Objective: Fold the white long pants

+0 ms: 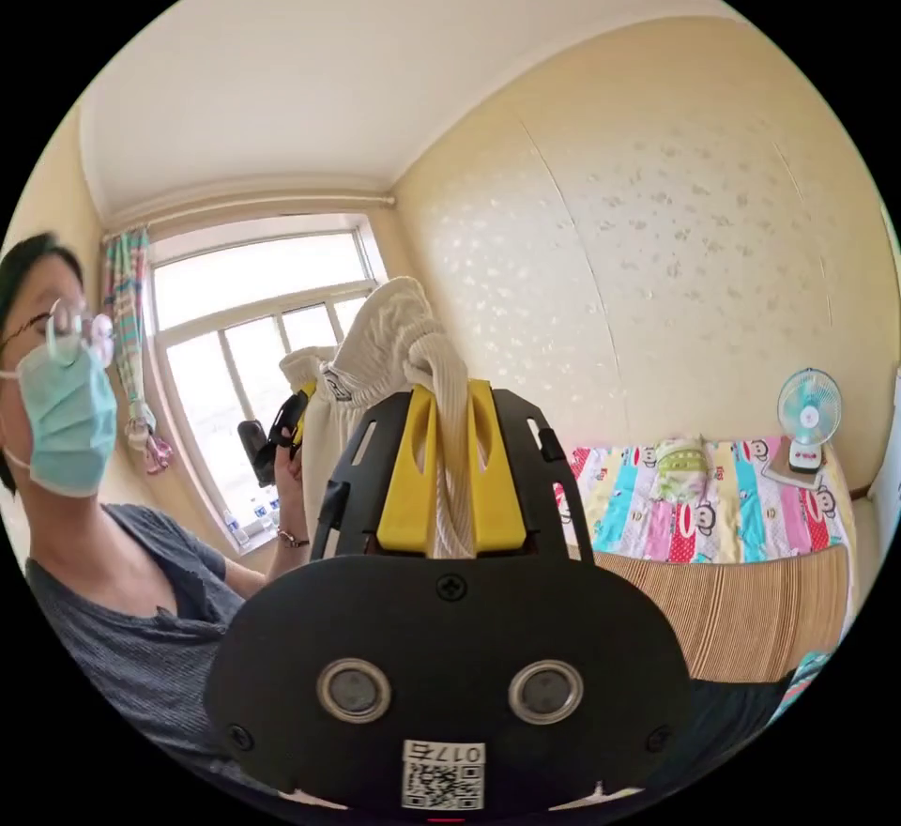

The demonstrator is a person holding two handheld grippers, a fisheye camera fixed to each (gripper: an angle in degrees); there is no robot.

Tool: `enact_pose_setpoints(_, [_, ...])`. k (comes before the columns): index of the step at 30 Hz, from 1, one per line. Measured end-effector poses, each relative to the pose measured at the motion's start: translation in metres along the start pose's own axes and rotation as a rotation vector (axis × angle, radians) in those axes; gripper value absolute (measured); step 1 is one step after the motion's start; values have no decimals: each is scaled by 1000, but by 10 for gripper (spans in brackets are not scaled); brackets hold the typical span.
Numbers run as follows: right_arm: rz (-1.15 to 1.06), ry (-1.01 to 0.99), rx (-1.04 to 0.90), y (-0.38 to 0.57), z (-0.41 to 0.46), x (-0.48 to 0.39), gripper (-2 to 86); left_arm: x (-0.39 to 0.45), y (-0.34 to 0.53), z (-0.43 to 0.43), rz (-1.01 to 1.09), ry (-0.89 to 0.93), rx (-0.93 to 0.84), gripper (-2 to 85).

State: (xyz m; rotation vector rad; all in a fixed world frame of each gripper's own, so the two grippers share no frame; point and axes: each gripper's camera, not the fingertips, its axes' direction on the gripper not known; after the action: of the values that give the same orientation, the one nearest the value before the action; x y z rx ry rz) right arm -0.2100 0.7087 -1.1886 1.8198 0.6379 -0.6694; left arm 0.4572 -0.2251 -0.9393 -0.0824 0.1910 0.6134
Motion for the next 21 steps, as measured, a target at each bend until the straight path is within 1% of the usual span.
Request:
enact_pose_setpoints(1, [15, 42, -39, -22, 40, 37, 59, -47, -26, 53, -39, -8, -67, 50])
enact_pose_setpoints(2, [-2, 136, -62, -50, 85, 72, 64, -74, -39, 82, -72, -2, -103, 51])
enact_pose_setpoints(3, [-7, 179, -66, -64, 109, 90, 66, -132, -63, 134, -172, 33, -177, 57])
enact_pose_setpoints(4, [33, 222, -71, -90, 153, 131, 77, -184, -79, 175, -252, 48, -241, 69])
enact_pose_setpoints(5, [69, 274, -89, -111, 191, 168, 87, -207, -83, 190, -284, 44, -272, 79])
enact_pose_setpoints(6, [75, 318, -113, -117, 207, 183, 91, -243, -82, 210, -338, 14, -324, 91])
enact_pose_setpoints(7, [73, 459, -172, -123, 233, 209, 96, -271, -70, 225, -360, -29, -408, 96])
enact_pose_setpoints(8, [78, 595, -234, -116, 251, 232, 95, -282, -60, 231, -355, -60, -469, 94])
enact_pose_setpoints(9, [79, 638, -265, -108, 258, 243, 93, -298, -32, 242, -324, -130, -611, 88])
enact_pose_setpoints(10, [71, 671, -329, -84, 268, 266, 89, -308, 5, 248, -283, -200, -744, 84])
enact_pose_setpoints(11, [53, 666, -404, -51, 276, 289, 83, -312, 28, 250, -263, -232, -811, 82])
enact_pose_setpoints(12, [45, 660, -453, -30, 280, 303, 81, -321, 82, 252, -234, -286, -967, 81])
enact_pose_setpoints(13, [38, 663, -556, 17, 286, 330, 78, -328, 141, 249, -224, -316, -1130, 80])
enact_pose_setpoints(14, [47, 683, -667, 71, 289, 358, 75, -332, 172, 245, -235, -326, -1206, 80])
enact_pose_setpoints(15, [61, 692, -722, 100, 288, 372, 74, -338, 231, 233, -282, -335, -1338, 80])
enact_pose_setpoints(16, [103, 685, -838, 160, 285, 400, 71, -342, 287, 216, -357, -331, -1448, 80])
enact_pose_setpoints(17, [181, 668, -959, 222, 277, 428, 69, -342, 313, 207, -400, -325, -1493, 79])
enact_pose_setpoints(18, [232, 662, -1011, 252, 270, 440, 67, -339, 358, 187, -486, -313, -1564, 79])
enact_pose_setpoints(19, [343, 645, -1106, 308, 255, 463, 65, -334, 394, 168, -570, -319, -1614, 78])
enact_pose_setpoints(20, [454, 624, -1179, 358, 236, 482, 62, -331, 409, 159, -610, -323, -1634, 77])
enact_pose_setpoints(21, [503, 613, -1211, 381, 226, 489, 61, -324, 432, 143, -676, -325, -1665, 77])
